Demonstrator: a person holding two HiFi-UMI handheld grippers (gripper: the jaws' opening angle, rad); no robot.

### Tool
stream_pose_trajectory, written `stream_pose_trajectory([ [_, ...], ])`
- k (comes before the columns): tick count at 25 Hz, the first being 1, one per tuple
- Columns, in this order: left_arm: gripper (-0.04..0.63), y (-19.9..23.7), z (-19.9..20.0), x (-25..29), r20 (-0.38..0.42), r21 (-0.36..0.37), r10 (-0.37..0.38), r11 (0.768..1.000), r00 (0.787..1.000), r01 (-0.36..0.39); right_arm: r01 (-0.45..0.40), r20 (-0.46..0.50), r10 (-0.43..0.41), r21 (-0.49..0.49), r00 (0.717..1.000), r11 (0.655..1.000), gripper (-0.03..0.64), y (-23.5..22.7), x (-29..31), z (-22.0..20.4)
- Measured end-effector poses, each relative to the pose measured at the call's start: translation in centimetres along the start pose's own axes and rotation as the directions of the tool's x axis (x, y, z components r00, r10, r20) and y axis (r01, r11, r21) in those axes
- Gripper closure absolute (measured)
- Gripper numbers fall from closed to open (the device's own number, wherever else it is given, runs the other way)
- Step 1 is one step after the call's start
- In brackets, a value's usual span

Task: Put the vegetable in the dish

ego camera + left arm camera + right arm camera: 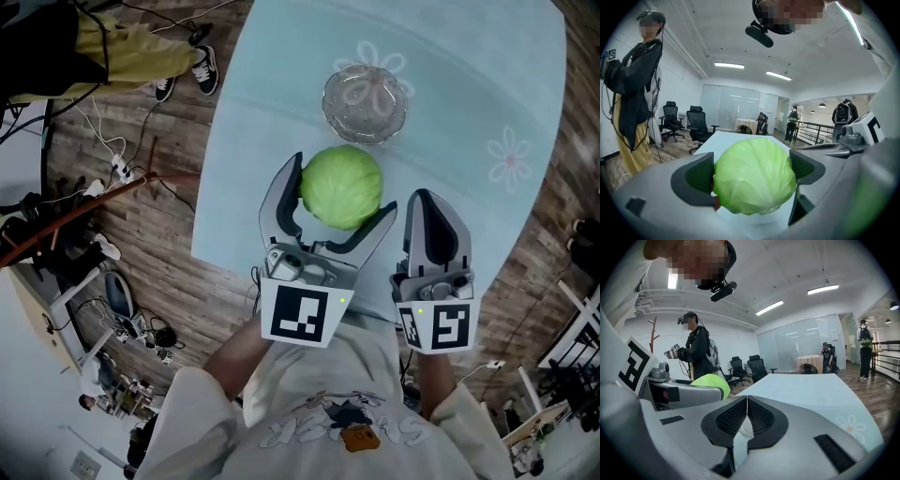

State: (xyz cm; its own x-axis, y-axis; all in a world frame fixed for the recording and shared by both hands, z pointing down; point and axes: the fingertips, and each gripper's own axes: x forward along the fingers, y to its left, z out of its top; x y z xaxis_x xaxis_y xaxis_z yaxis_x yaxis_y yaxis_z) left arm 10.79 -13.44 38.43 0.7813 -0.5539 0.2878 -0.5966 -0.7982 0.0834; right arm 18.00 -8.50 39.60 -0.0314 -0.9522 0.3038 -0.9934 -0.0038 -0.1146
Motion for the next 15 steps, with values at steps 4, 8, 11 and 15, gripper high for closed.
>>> stream_pose_trajectory([
  [4, 0.084, 0.5, -1.1, 2.2, -0.014, -0.013, -0.011, 1.000, 1.000, 0.011, 0.017, -0.018, -0.017, 0.014, 1.000, 1.000, 0.594, -1.0, 1.4, -0.8],
  [8, 0.084, 0.8, -2.0, 4.2, -0.034, -0.019, -0.035, 0.999, 0.999, 0.035, 0.034, -0.027, -0.034, 0.014, 0.999, 0.999, 0.594, -1.8, 2.7, -1.2],
  [11, 0.084, 1.1, -2.6, 5.3, -0.041, -0.018, -0.048, 0.999, 0.998, 0.047, 0.045, -0.039, -0.045, 0.021, 0.998, 0.999, 0.594, -2.2, 3.6, -1.8],
  [15, 0.084, 1.6, -3.4, 7.1, -0.050, -0.025, -0.060, 0.998, 0.997, 0.059, 0.066, -0.046, -0.065, 0.028, 0.997, 0.997, 0.594, -3.0, 4.7, -2.2],
])
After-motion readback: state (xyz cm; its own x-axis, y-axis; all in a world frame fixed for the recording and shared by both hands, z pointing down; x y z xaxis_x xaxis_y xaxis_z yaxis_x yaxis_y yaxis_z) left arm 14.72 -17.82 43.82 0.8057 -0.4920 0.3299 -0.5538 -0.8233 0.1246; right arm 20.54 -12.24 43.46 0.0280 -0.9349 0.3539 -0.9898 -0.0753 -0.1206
